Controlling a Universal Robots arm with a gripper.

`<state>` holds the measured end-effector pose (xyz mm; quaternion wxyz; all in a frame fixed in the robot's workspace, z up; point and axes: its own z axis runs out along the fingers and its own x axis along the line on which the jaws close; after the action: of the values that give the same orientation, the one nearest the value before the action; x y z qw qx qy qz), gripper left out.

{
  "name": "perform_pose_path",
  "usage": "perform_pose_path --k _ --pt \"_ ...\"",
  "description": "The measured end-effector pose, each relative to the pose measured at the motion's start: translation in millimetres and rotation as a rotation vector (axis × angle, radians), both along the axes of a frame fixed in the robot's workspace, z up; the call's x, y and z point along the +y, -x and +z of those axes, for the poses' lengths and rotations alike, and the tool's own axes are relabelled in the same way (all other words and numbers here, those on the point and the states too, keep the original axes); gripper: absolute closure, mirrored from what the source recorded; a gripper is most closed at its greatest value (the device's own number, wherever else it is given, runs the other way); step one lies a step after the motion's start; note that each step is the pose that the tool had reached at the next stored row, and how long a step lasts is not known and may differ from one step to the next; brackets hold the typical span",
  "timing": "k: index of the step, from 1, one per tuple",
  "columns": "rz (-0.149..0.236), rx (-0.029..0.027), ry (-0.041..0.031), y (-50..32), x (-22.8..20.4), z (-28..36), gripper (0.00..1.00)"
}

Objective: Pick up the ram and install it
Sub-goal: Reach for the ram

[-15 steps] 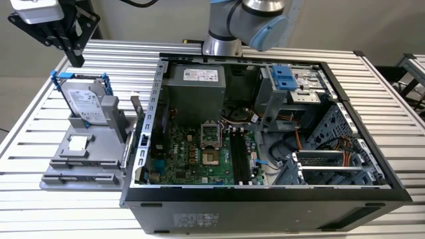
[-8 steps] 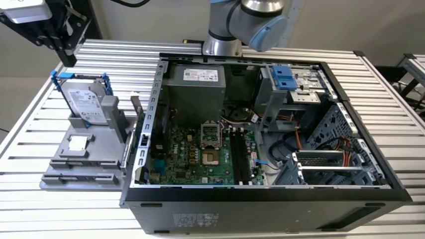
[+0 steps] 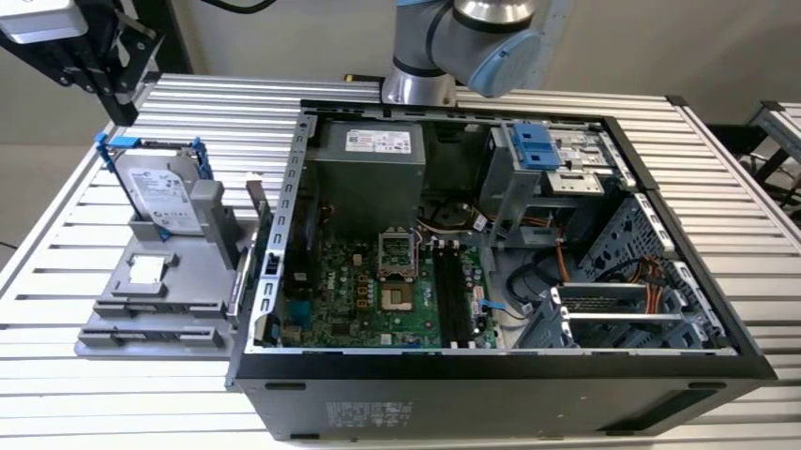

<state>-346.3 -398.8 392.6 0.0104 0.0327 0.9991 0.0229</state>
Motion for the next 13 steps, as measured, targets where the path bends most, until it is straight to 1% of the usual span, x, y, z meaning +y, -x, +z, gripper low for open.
perform_pose_path --k 6,13 --pt "0.026 0.0 0.0001 0.1 -0.9 0.0 1.0" --pt "0.034 0.0 0.0001 0.1 -1.2 0.0 1.0"
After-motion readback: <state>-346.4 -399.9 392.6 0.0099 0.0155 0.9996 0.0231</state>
